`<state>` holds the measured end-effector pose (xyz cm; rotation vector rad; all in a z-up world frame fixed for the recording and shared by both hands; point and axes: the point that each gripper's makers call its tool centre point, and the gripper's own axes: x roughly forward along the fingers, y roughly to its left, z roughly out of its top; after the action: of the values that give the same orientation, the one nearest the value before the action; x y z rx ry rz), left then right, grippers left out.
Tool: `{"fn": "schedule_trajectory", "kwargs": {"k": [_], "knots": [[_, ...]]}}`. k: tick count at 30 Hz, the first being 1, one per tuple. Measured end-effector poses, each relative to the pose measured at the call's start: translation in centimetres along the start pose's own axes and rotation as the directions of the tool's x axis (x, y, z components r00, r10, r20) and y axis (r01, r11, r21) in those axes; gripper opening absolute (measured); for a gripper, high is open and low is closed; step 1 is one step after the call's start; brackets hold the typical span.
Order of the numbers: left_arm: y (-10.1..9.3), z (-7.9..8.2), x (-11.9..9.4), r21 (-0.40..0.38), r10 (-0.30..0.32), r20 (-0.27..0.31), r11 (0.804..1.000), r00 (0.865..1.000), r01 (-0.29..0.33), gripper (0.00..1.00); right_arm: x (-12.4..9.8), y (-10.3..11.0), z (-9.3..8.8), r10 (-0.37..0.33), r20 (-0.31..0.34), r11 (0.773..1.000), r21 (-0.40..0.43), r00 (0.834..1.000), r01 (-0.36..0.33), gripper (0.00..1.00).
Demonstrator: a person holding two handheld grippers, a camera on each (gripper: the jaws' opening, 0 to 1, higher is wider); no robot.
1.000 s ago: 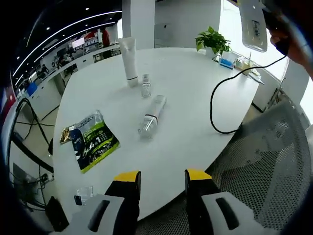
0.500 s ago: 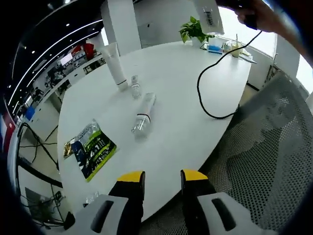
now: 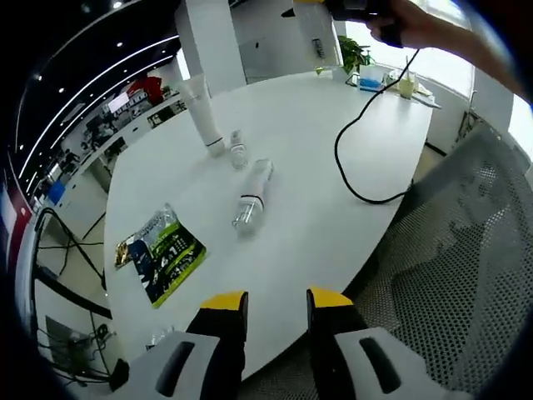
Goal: Arrange the skincare products in the storage area until every visible bottle or jar stands upright without overlapping.
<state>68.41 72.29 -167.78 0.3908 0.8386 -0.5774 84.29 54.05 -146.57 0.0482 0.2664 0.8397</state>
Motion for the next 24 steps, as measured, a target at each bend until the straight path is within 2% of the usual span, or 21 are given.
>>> {"fn": "schedule_trajectory", "kwargs": {"k": [8,13,20,24], "knots": [[0.0,-0.5,0.2,0.0,0.001,-0.026,1.0,1.0,-0.001,0.28,2.6,-3.1,-1.4,-0.023,-0.037,1.0,0.003,0.999,0.023,0.34],[0.0,-0.8,0.2,-0.004,-0.002,-0.043,1.0,0.999,0.001,0.28,3.9,-4.9,-1.5,-0.036,-0.03,0.999,0.034,0.999,0.037,0.34],[-0.1,-1.2,0.4,0.001,-0.005,-0.063,1.0,0.998,0.005,0.28,5.7,-8.2,-2.7,-0.073,-0.049,0.994,0.082,0.996,0.077,0.34],[-0.3,-1.2,0.4,0.003,-0.011,-0.07,1.0,0.997,0.012,0.28,6.7,-9.3,-3.6,-0.07,-0.08,0.995,0.061,0.994,0.075,0.34]]}}
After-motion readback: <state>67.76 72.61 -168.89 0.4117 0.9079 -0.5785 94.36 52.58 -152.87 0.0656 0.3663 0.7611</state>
